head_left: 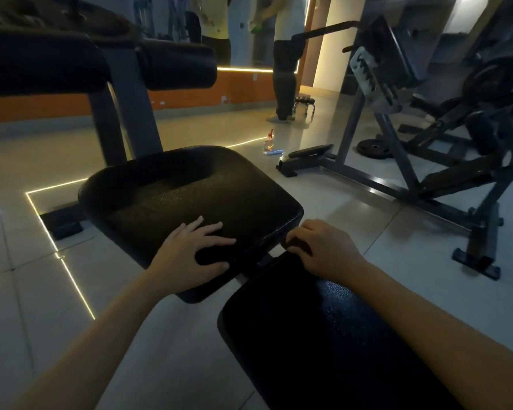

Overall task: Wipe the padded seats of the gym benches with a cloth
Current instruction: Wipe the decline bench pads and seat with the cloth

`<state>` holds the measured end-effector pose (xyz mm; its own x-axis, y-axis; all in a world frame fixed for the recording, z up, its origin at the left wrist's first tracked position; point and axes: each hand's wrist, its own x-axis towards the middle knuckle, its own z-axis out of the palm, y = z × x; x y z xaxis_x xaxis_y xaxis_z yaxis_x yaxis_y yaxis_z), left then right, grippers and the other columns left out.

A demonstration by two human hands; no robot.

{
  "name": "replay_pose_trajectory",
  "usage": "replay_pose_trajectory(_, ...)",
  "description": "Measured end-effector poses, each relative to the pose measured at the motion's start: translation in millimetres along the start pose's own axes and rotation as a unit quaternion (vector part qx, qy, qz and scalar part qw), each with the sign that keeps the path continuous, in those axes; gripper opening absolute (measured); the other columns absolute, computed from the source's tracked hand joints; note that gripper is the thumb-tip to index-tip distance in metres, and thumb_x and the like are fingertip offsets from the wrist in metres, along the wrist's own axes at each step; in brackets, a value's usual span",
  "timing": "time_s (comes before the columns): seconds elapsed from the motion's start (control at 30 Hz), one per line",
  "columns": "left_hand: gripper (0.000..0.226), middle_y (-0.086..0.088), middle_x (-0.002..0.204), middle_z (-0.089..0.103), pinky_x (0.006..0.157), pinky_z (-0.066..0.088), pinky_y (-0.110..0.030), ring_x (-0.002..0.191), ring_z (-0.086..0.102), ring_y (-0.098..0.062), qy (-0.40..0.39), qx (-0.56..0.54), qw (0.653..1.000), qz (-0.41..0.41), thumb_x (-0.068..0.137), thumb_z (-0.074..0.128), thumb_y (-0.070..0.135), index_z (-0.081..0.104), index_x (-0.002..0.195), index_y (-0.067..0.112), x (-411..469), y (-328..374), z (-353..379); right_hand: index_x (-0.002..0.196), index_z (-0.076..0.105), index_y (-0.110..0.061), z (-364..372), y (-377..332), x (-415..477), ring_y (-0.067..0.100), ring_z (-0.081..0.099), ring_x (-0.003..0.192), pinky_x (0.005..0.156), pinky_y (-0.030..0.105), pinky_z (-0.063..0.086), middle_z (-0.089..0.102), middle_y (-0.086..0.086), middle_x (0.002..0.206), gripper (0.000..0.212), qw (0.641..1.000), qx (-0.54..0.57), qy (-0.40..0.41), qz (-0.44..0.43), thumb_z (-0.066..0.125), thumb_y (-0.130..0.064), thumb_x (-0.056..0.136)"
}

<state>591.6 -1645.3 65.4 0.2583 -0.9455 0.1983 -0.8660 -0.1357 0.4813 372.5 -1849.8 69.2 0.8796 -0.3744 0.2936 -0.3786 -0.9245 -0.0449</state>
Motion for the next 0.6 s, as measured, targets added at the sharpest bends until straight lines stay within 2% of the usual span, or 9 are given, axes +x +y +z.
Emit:
replay_pose_trajectory(0.07, 0.067, 0.014, 0.16, 0.02, 0.12, -0.007, -0.041, 0.151, -0.001, -0.014, -0.022, 0.029, 0.999, -0.006, 0.06, 0.032, 0.081, 0.038, 0.124, 0.061, -3, 6, 0, 0.123, 0.06, -0.029, -7, 10, -7, 0.009, 0.049, 0.098, 0.076, 0.024, 0.042, 0.058, -0.005, 0.111, 0.03, 0.999, -0.04, -0.008, 0.015, 0.051, -0.042, 0.098)
replay_pose_trajectory(0.13, 0.069, 0.01, 0.163, 0.008, 0.119, -0.013, -0.043, 0.15, -0.01, -0.016, -0.058, 0.048, 0.997, -0.011, 0.058, 0.028, 0.084, 0.034, 0.123, 0.065, -9, 15, 1, 0.122, 0.062, -0.028, -6, 25, -11, 0.014, 0.054, 0.102, 0.077, 0.028, 0.047, 0.061, -0.002, 0.111, 0.03, 0.996, -0.048, 0.005, 0.078, 0.052, -0.043, 0.097)
replay_pose_trajectory(0.23, 0.069, 0.006, 0.164, -0.001, 0.119, -0.017, -0.045, 0.148, -0.018, -0.012, -0.107, 0.013, 0.994, -0.004, 0.05, 0.031, 0.097, 0.045, 0.11, 0.068, -19, 25, 0, 0.119, 0.066, -0.026, 0, 39, -11, 0.023, 0.059, 0.101, 0.076, 0.033, 0.05, 0.066, 0.004, 0.108, 0.029, 0.98, -0.022, 0.05, 0.192, 0.056, -0.04, 0.096)
replay_pose_trajectory(0.33, 0.075, 0.009, 0.164, -0.007, 0.115, -0.023, -0.038, 0.145, -0.024, -0.004, -0.141, -0.022, 0.99, 0.003, 0.042, 0.03, 0.105, 0.058, 0.098, 0.065, -21, 22, -4, 0.12, 0.067, -0.022, 8, 37, -5, 0.026, 0.062, 0.098, 0.073, 0.032, 0.048, 0.069, 0.007, 0.107, 0.031, 0.97, -0.013, 0.082, 0.228, 0.056, -0.038, 0.097)
replay_pose_trajectory(0.4, 0.062, 0.011, 0.163, -0.012, 0.111, -0.026, -0.035, 0.143, -0.028, -0.003, -0.164, -0.01, 0.986, 0.007, 0.048, 0.041, 0.099, 0.058, 0.098, 0.066, -21, 20, -5, 0.117, 0.069, -0.021, 10, 36, -2, 0.027, 0.063, 0.095, 0.072, 0.032, 0.048, 0.069, 0.007, 0.105, 0.029, 0.962, 0.021, 0.085, 0.257, 0.057, -0.038, 0.097)
replay_pose_trajectory(0.47, 0.046, 0.01, 0.162, -0.016, 0.111, -0.026, -0.036, 0.142, -0.031, -0.006, -0.173, 0.012, 0.985, 0.007, 0.061, 0.057, 0.083, 0.058, 0.103, 0.064, -20, 21, -3, 0.113, 0.07, -0.02, 11, 38, 0, 0.026, 0.063, 0.094, 0.078, 0.035, 0.052, 0.069, 0.007, 0.102, 0.028, 0.955, 0.065, 0.076, 0.281, 0.058, -0.038, 0.096)
replay_pose_trajectory(0.53, 0.042, 0.009, 0.162, -0.019, 0.112, -0.026, -0.038, 0.142, -0.032, -0.008, -0.175, 0.03, 0.984, 0.008, 0.069, 0.066, 0.071, 0.058, 0.11, 0.062, -19, 19, 0, 0.107, 0.072, -0.02, 7, 34, -1, 0.026, 0.063, 0.091, 0.08, 0.039, 0.053, 0.068, 0.004, 0.095, 0.026, 0.958, 0.065, 0.069, 0.271, 0.059, -0.038, 0.095)
replay_pose_trajectory(0.6, 0.042, 0.008, 0.161, -0.02, 0.109, -0.028, -0.036, 0.141, -0.033, -0.007, -0.177, 0.033, 0.984, 0.013, 0.072, 0.069, 0.066, 0.057, 0.111, 0.062, -19, 17, 1, 0.104, 0.073, -0.02, 4, 22, -6, 0.026, 0.064, 0.088, 0.078, 0.038, 0.053, 0.069, 0.003, 0.091, 0.023, 0.967, 0.043, 0.078, 0.238, 0.061, -0.037, 0.095)
